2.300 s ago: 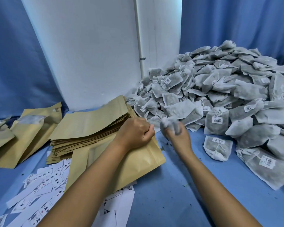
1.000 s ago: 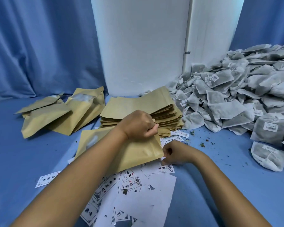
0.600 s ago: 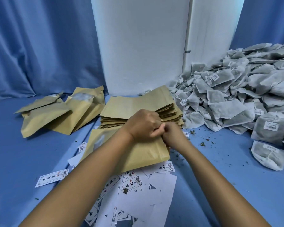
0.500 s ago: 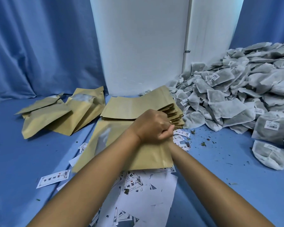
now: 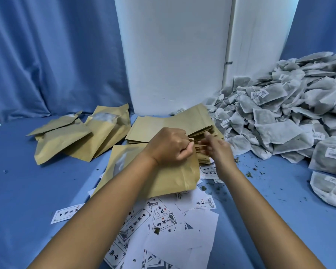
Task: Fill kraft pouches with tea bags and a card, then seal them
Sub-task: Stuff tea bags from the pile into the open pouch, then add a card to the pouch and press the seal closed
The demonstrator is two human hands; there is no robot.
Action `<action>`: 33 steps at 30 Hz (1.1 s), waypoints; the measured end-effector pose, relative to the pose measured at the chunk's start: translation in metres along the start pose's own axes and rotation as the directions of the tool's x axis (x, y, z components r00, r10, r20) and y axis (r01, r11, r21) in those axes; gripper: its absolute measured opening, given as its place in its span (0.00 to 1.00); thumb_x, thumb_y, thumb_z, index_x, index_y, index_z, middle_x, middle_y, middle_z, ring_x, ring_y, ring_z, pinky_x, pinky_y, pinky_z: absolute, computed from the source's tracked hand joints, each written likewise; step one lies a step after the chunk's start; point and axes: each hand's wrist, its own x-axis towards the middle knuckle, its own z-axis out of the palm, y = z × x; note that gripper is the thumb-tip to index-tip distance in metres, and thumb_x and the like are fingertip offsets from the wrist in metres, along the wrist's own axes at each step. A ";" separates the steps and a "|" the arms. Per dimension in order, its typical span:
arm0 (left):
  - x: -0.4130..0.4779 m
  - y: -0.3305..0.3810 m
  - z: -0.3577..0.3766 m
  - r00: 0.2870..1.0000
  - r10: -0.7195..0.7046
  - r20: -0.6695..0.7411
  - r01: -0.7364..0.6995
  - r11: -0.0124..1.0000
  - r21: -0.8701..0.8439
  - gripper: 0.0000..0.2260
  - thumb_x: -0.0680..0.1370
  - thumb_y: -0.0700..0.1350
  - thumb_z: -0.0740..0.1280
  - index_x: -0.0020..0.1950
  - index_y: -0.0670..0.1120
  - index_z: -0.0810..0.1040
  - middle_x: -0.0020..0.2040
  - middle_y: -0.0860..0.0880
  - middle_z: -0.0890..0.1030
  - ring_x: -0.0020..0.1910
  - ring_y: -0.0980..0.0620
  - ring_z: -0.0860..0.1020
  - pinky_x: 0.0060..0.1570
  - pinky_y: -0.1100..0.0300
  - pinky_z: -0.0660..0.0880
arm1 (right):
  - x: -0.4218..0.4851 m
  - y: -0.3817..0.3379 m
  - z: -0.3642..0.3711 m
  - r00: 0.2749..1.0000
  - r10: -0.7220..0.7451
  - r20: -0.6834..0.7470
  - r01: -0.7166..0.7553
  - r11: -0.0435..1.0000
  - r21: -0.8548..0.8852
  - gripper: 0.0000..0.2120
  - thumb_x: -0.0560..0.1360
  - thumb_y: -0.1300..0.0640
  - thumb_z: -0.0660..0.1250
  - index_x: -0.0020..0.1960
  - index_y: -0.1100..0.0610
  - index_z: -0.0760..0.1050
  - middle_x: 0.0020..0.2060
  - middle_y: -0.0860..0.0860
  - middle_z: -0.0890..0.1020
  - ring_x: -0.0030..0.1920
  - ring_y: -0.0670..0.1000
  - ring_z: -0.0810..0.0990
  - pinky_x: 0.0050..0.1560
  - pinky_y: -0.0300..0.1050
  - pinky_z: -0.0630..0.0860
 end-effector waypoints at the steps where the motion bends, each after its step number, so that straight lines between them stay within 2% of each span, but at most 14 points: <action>1: 0.002 0.001 0.001 1.000 0.001 -0.009 -0.001 1.000 -0.003 0.18 0.74 0.41 0.59 0.23 0.42 0.72 0.23 0.46 0.71 0.24 0.46 0.72 0.21 0.60 0.67 | -0.002 -0.003 0.002 0.996 0.064 0.067 -0.059 0.996 -0.070 0.17 0.76 0.46 0.65 0.46 0.61 0.80 0.43 0.57 0.84 0.41 0.53 0.81 0.42 0.44 0.78; 4: 0.006 0.011 0.005 0.999 0.051 -0.012 -0.051 0.998 -0.024 0.17 0.73 0.41 0.60 0.24 0.43 0.74 0.24 0.46 0.74 0.24 0.46 0.73 0.23 0.61 0.67 | -0.008 -0.019 0.011 0.906 0.279 0.319 -0.267 0.960 -0.081 0.16 0.78 0.47 0.62 0.48 0.59 0.80 0.40 0.55 0.83 0.41 0.50 0.82 0.41 0.42 0.77; 8: 0.014 0.014 0.001 0.982 0.177 -0.061 -0.176 0.984 0.020 0.15 0.72 0.39 0.62 0.24 0.44 0.74 0.24 0.48 0.74 0.25 0.47 0.72 0.23 0.63 0.65 | -0.009 -0.042 0.027 0.934 0.265 0.241 -0.280 0.959 0.030 0.16 0.77 0.71 0.53 0.34 0.63 0.71 0.22 0.53 0.74 0.21 0.46 0.76 0.21 0.33 0.70; 12: 0.030 0.008 -0.014 0.949 0.305 -0.081 -0.282 0.934 0.220 0.10 0.74 0.44 0.63 0.33 0.45 0.77 0.37 0.47 0.79 0.40 0.45 0.74 0.41 0.55 0.69 | -0.007 -0.071 0.033 0.915 0.225 0.334 -0.347 0.862 0.369 0.13 0.77 0.71 0.52 0.38 0.62 0.70 0.24 0.54 0.76 0.21 0.46 0.76 0.21 0.33 0.72; 14: 0.028 0.004 -0.017 0.980 0.161 -0.116 -0.121 0.949 0.290 0.09 0.74 0.48 0.62 0.46 0.48 0.82 0.52 0.47 0.80 0.54 0.45 0.71 0.58 0.49 0.65 | -0.001 -0.084 0.030 0.876 0.229 0.425 -0.458 0.671 0.583 0.07 0.74 0.73 0.56 0.46 0.66 0.72 0.32 0.59 0.79 0.27 0.51 0.81 0.28 0.35 0.77; 16: 0.015 0.005 -0.010 0.943 -0.226 -0.245 0.284 0.929 0.236 0.17 0.74 0.52 0.61 0.61 0.52 0.78 0.65 0.48 0.72 0.65 0.46 0.65 0.66 0.44 0.57 | 0.012 -0.083 0.022 0.902 0.275 0.334 -0.431 0.521 0.737 0.12 0.79 0.70 0.52 0.59 0.69 0.71 0.43 0.64 0.79 0.41 0.57 0.84 0.49 0.41 0.79; 17: 0.007 0.008 -0.005 0.822 -0.477 -0.312 0.539 0.829 0.152 0.21 0.74 0.53 0.61 0.66 0.52 0.73 0.69 0.47 0.67 0.68 0.46 0.61 0.68 0.44 0.53 | 0.016 -0.077 0.018 0.916 0.310 0.255 -0.380 0.464 0.800 0.12 0.81 0.67 0.52 0.60 0.67 0.71 0.42 0.65 0.80 0.41 0.58 0.84 0.51 0.43 0.79; 19: -0.011 0.014 0.007 0.340 -0.898 -0.280 0.905 0.393 -0.162 0.29 0.75 0.53 0.64 0.74 0.49 0.61 0.73 0.44 0.60 0.72 0.45 0.57 0.68 0.46 0.54 | 0.018 -0.059 0.012 0.918 0.364 0.157 -0.293 0.357 0.887 0.11 0.81 0.67 0.52 0.56 0.67 0.71 0.37 0.64 0.81 0.33 0.59 0.84 0.41 0.41 0.81; 21: -0.025 0.017 0.016 -0.054 -0.989 0.141 0.811 -0.126 -0.572 0.34 0.75 0.54 0.67 0.76 0.45 0.57 0.72 0.44 0.63 0.71 0.43 0.64 0.67 0.46 0.64 | 0.020 -0.037 0.004 0.908 0.393 0.145 -0.249 0.227 0.941 0.12 0.81 0.67 0.51 0.54 0.68 0.72 0.47 0.60 0.80 0.47 0.57 0.83 0.50 0.38 0.79; 23: -0.037 0.024 0.025 0.026 -0.812 0.583 0.472 -0.504 -0.723 0.26 0.75 0.54 0.68 0.68 0.43 0.68 0.59 0.46 0.79 0.58 0.42 0.78 0.57 0.45 0.76 | 0.022 -0.019 -0.002 0.902 0.412 0.128 -0.240 0.233 0.942 0.12 0.82 0.66 0.50 0.51 0.68 0.72 0.49 0.59 0.78 0.51 0.57 0.79 0.55 0.42 0.77; 25: -0.043 0.034 0.036 0.144 -0.660 0.737 0.264 -0.692 -0.672 0.18 0.73 0.50 0.70 0.59 0.44 0.73 0.50 0.43 0.83 0.49 0.39 0.82 0.49 0.47 0.80 | 0.019 -0.005 0.000 0.905 0.415 0.100 -0.245 0.313 0.918 0.11 0.82 0.65 0.51 0.52 0.66 0.72 0.48 0.58 0.78 0.56 0.57 0.77 0.59 0.48 0.72; 27: -0.045 0.040 0.045 0.116 -0.612 0.783 0.122 -0.773 -0.622 0.19 0.73 0.44 0.71 0.61 0.39 0.71 0.56 0.35 0.79 0.50 0.34 0.81 0.45 0.48 0.81 | 0.019 0.005 0.003 0.909 0.413 0.052 -0.238 0.412 0.880 0.08 0.81 0.66 0.55 0.56 0.64 0.72 0.46 0.58 0.78 0.56 0.56 0.78 0.54 0.44 0.76; 30: -0.051 0.034 0.049 0.074 -0.611 0.788 0.050 -0.787 -0.615 0.16 0.77 0.37 0.65 0.63 0.34 0.68 0.54 0.28 0.78 0.47 0.35 0.82 0.33 0.57 0.81 | 0.019 0.008 0.001 0.918 0.360 -0.168 -0.156 0.717 0.679 0.02 0.76 0.67 0.65 0.47 0.62 0.74 0.41 0.55 0.80 0.38 0.49 0.81 0.28 0.36 0.79; 33: -0.062 0.023 0.047 0.041 -0.628 0.778 -0.027 -0.779 -0.627 0.14 0.79 0.36 0.62 0.64 0.37 0.67 0.52 0.27 0.77 0.45 0.35 0.82 0.31 0.56 0.81 | 0.020 0.007 -0.009 0.932 0.207 -0.297 -0.039 0.873 0.486 0.02 0.75 0.65 0.67 0.44 0.63 0.75 0.37 0.53 0.80 0.30 0.45 0.81 0.27 0.34 0.76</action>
